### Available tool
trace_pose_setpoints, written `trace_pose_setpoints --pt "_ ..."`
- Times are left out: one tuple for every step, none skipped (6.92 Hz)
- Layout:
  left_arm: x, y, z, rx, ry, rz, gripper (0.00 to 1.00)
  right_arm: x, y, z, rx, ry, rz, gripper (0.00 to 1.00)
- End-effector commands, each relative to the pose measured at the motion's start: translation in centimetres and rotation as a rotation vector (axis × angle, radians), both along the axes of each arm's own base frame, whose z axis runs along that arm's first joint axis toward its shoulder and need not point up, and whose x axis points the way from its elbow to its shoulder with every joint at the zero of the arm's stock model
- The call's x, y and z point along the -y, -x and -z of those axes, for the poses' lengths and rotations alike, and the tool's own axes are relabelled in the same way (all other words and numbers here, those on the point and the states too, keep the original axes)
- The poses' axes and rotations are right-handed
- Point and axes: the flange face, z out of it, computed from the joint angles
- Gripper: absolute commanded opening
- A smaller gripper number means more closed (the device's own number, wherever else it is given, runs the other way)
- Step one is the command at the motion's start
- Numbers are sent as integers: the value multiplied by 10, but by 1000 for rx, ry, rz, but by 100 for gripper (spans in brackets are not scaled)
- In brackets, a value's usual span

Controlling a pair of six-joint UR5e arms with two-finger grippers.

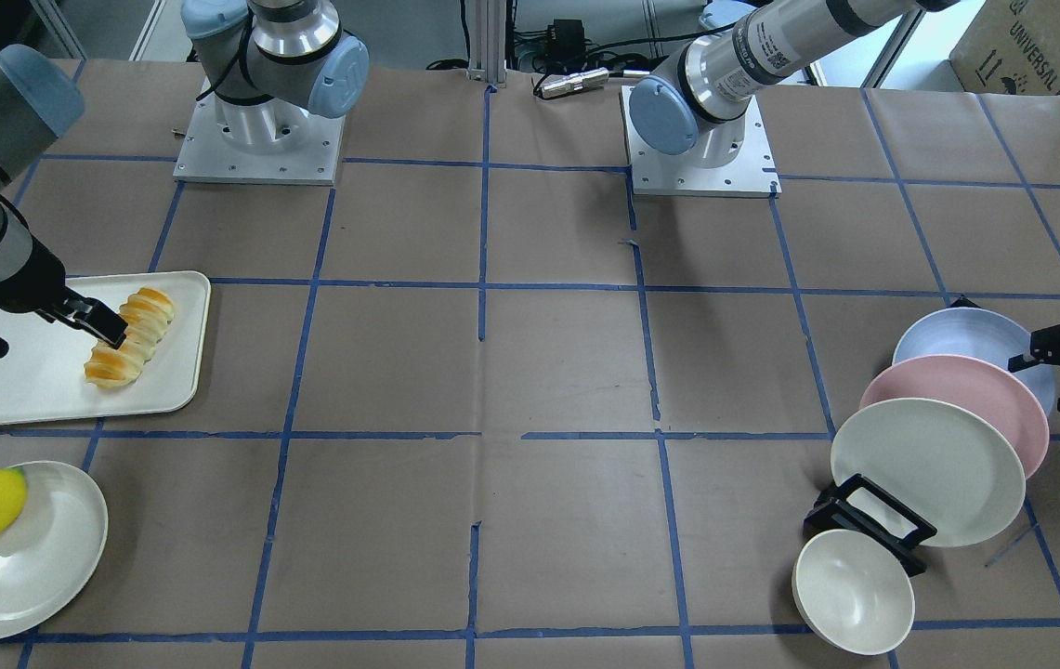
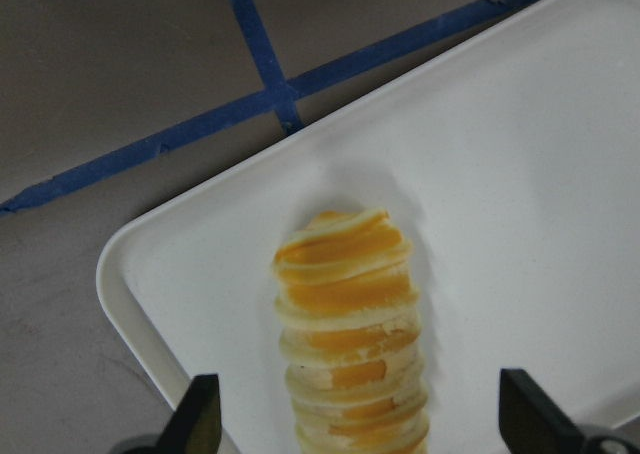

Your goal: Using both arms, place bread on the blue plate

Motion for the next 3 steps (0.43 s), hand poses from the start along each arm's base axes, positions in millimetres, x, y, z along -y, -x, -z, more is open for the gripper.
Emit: trace_pose_setpoints --pt "5 -1 11 -14 26 -3 75 9 -1 20 9 74 -1 96" --pt "5 -1 11 -14 26 -3 27 14 2 33 2 87 -9 95" --pt "5 -1 11 -15 27 -4 10 14 2 34 4 85 -11 95"
